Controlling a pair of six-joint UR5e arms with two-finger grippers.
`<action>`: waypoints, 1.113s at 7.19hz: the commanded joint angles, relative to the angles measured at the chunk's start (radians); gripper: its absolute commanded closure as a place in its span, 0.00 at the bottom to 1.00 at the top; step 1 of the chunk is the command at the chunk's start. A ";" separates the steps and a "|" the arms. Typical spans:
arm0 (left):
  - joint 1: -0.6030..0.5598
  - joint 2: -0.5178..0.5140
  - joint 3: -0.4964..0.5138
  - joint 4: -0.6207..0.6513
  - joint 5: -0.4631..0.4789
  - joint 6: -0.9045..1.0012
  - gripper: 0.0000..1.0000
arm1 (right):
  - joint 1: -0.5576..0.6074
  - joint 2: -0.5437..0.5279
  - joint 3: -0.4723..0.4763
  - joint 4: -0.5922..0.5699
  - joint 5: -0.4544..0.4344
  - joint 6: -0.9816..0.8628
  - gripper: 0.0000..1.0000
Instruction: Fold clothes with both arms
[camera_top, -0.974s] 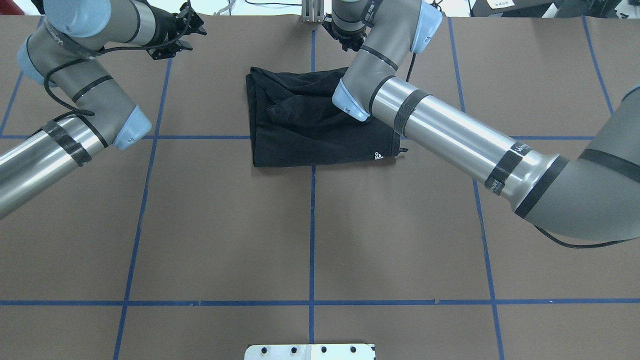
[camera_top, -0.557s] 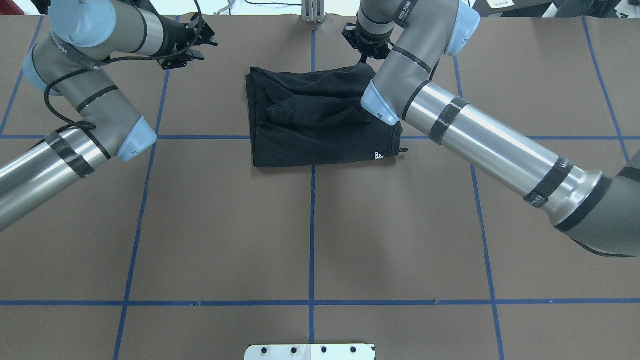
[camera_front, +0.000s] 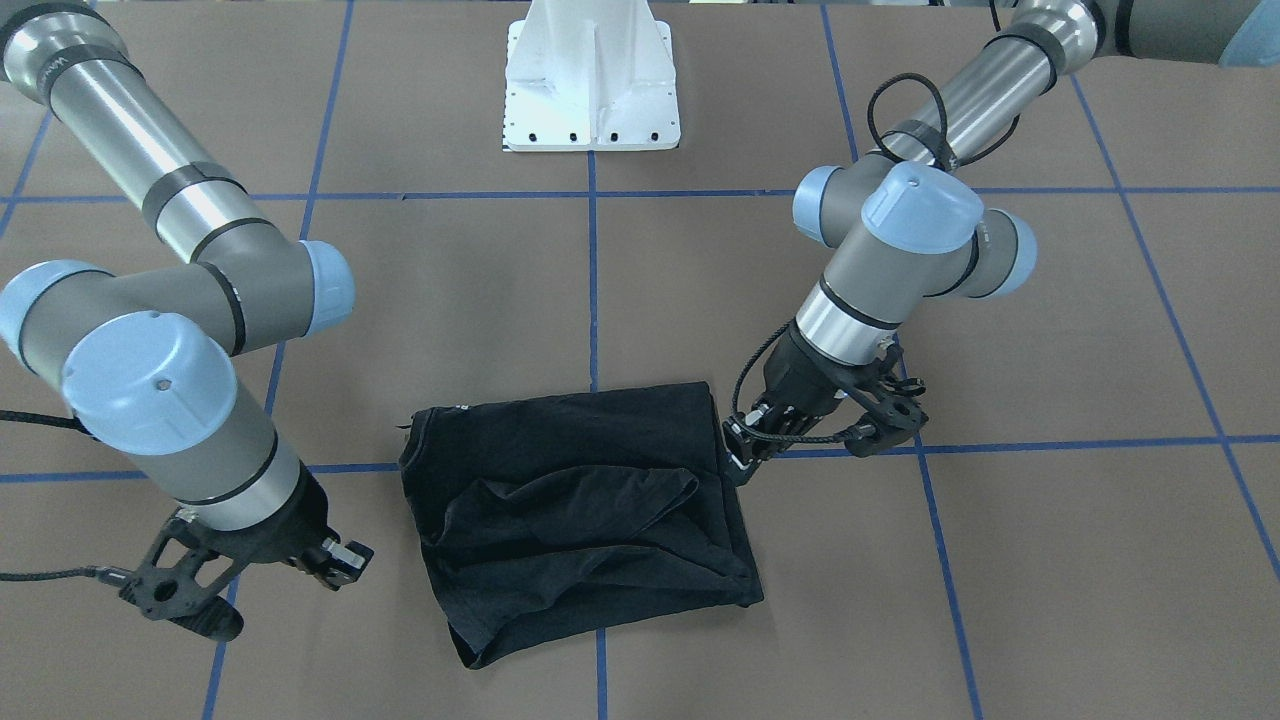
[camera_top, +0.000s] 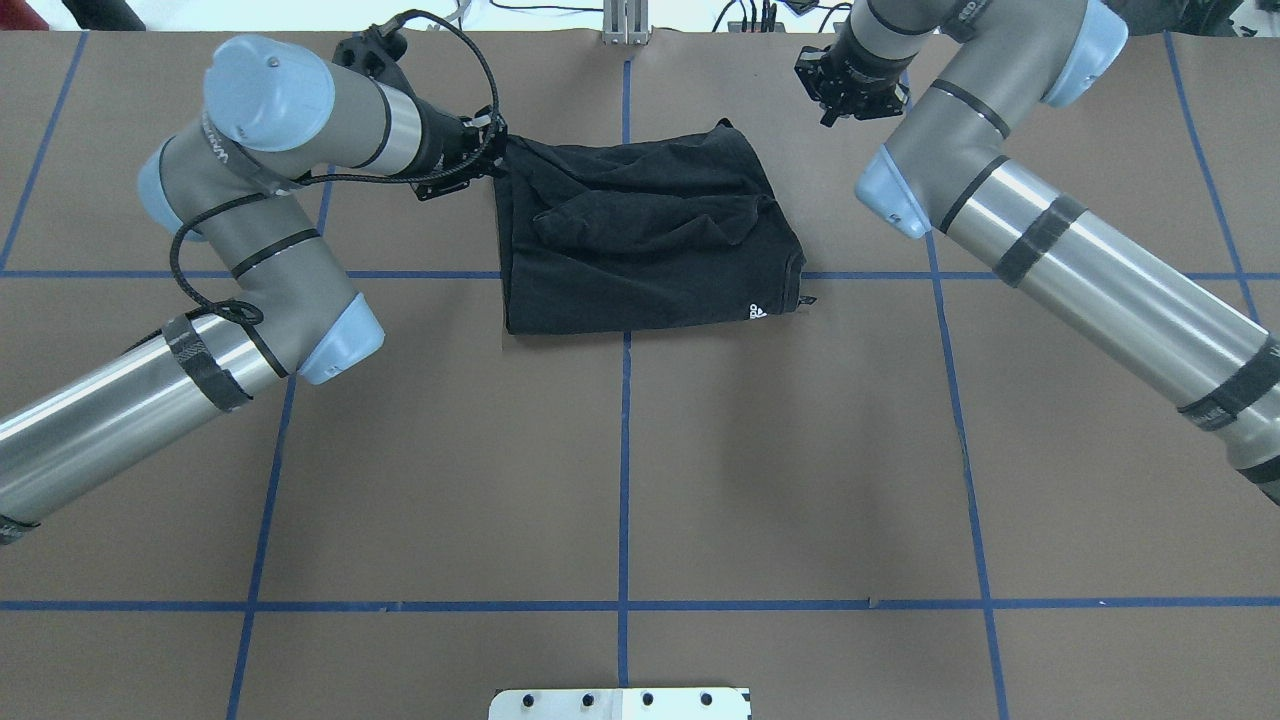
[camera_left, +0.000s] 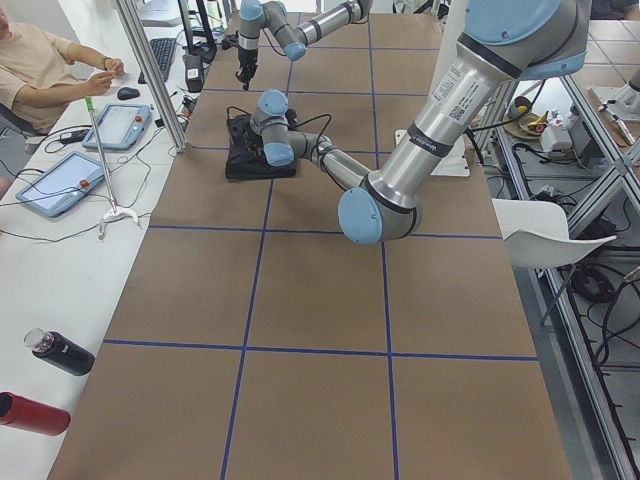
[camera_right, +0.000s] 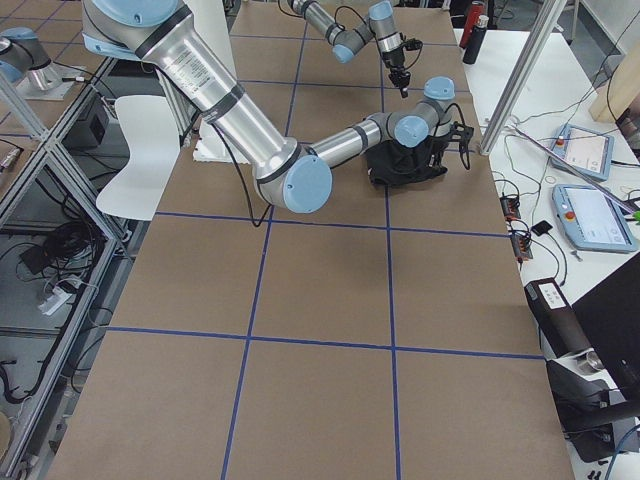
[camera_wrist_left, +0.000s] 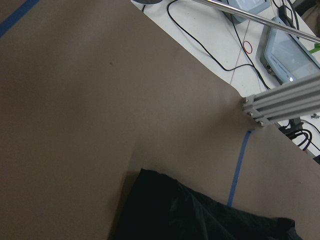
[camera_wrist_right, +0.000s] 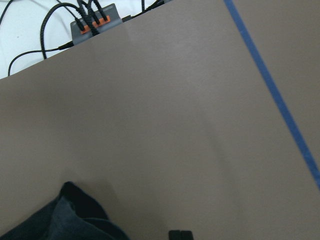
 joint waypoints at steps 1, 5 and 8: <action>0.080 -0.031 0.007 0.031 0.008 -0.002 1.00 | 0.079 -0.129 0.105 0.003 0.103 -0.072 0.37; 0.114 -0.174 0.216 0.036 0.049 0.048 1.00 | 0.087 -0.214 0.195 0.006 0.080 -0.074 0.00; 0.116 -0.188 0.244 0.033 0.051 0.066 1.00 | 0.087 -0.211 0.195 0.003 0.080 -0.074 0.00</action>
